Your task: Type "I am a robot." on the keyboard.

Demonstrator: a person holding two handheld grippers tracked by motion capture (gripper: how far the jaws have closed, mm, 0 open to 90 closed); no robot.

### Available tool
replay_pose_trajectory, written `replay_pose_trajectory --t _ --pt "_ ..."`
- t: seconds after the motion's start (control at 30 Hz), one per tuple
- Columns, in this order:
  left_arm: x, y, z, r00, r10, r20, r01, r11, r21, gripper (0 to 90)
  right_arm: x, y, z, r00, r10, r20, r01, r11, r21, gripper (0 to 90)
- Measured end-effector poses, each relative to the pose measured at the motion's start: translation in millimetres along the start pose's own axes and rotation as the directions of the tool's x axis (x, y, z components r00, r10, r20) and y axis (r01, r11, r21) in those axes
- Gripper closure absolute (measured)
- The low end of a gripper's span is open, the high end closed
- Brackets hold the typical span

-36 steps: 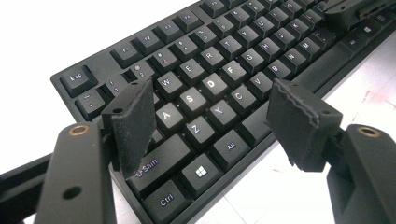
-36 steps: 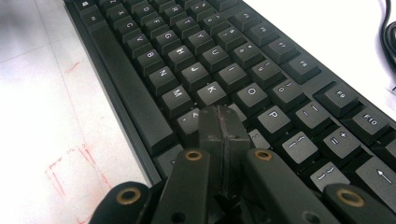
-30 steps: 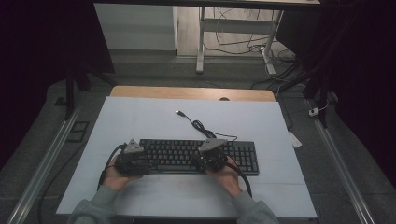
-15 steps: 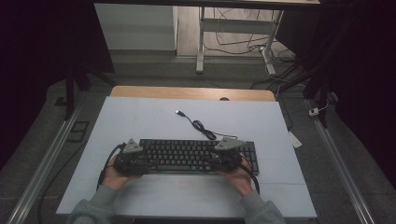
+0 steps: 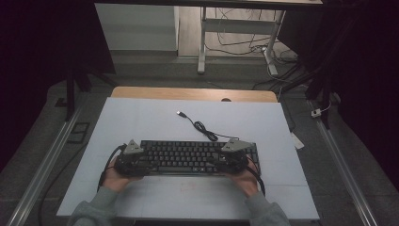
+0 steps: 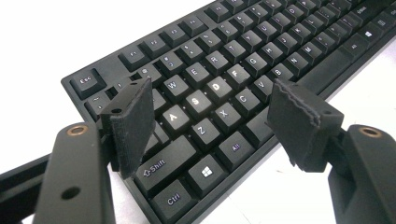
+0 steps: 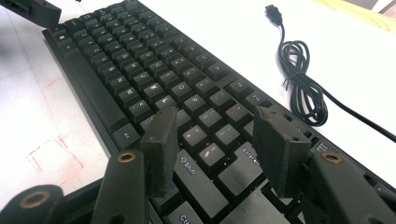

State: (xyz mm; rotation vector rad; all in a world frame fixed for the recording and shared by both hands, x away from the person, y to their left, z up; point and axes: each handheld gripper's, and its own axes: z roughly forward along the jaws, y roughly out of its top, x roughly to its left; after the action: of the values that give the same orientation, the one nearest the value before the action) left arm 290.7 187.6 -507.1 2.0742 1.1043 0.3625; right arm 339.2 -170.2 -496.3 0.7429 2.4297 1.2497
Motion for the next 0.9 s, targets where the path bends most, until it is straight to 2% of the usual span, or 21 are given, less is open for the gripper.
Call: replay_pose_trajectory --t 0.13,0.23,0.3,0.43,0.6,0.9 --pt "1.0 -3.7 -2.1 0.9999 -0.01 -0.004 0.01 0.9999 -0.002 31.6 -2.6 -3.1 -3.7 0.9999 0.003 -0.01 -0.003 1.0 0.0 50.2" --pt "1.4 -3.6 -2.4 0.9998 -0.015 -0.01 0.015 0.9999 0.001 31.6 -5.5 -7.6 -9.0 0.9998 -0.016 -0.006 0.016 1.0 0.013 50.0" --pt "0.4 -3.5 -2.7 0.9999 -0.015 -0.005 0.015 0.9999 -0.001 31.5 -7.5 -11.1 -14.5 1.0 -0.008 -0.004 0.008 1.0 0.009 50.0" --pt "-1.9 -5.4 -7.1 0.9999 -0.015 -0.002 0.015 0.9998 -0.011 31.5 -11.7 -18.5 -30.2 0.9998 0.011 0.016 -0.011 1.0 -0.003 49.8" --pt "-3.9 -16.5 -15.6 1.0 -0.005 -0.006 0.005 0.9999 -0.013 31.5 -16.9 -34.9 -51.8 0.9981 0.042 0.044 -0.042 0.999 -0.013 49.4" --pt "-5.3 -26.5 -26.2 1.0 -0.009 0.004 0.009 0.9996 -0.026 31.5 -24.2 -60.7 -85.3 0.9923 0.066 0.105 -0.064 0.998 -0.026 47.5"
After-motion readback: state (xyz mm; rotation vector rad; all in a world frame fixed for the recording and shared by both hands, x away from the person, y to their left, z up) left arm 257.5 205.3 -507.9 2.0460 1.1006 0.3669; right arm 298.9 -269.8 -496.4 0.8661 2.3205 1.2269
